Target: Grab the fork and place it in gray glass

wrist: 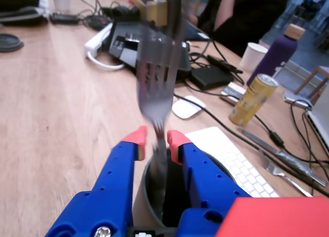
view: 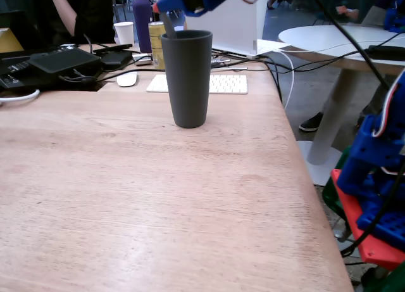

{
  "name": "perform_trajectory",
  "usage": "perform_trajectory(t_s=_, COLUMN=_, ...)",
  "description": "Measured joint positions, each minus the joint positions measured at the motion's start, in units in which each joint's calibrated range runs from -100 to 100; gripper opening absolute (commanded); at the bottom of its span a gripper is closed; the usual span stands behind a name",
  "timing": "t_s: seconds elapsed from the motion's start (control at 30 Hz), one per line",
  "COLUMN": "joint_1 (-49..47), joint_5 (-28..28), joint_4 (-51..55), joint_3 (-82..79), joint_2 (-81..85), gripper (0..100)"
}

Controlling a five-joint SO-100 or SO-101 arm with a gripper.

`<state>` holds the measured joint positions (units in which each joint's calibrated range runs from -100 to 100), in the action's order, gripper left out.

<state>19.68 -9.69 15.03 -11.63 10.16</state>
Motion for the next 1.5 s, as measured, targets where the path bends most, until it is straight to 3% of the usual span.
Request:
perform_trajectory(t_s=0.17, joint_1=0.2, joint_5=0.0, joint_4=0.0, joint_3=-9.5, joint_2=7.5, gripper=17)
perform_trajectory(t_s=0.7, joint_1=-2.1, joint_5=0.5, joint_4=0.0, joint_3=-7.0, joint_2=7.5, gripper=16)
perform_trajectory(t_s=0.93, joint_1=-24.9, joint_5=6.8, joint_4=0.0, joint_3=-4.6, joint_2=17.9, gripper=16)
perform_trajectory(t_s=1.0, joint_1=-31.9, joint_5=7.1, joint_4=0.0, joint_3=-10.3, joint_2=21.5, gripper=16)
perform_trajectory(t_s=1.1, joint_1=-34.9, joint_5=7.3, joint_4=-0.1, joint_3=-23.5, joint_2=31.5, gripper=16)
perform_trajectory(t_s=1.37, joint_1=-35.7, joint_5=7.3, joint_4=-0.2, joint_3=-48.9, joint_2=53.2, gripper=14)
perform_trajectory(t_s=1.47, joint_1=-35.5, joint_5=7.4, joint_4=-0.1, joint_3=-54.7, joint_2=58.7, gripper=0)
perform_trajectory(t_s=1.5, joint_1=-35.5, joint_5=7.4, joint_4=-0.1, joint_3=-56.5, joint_2=60.0, gripper=0)
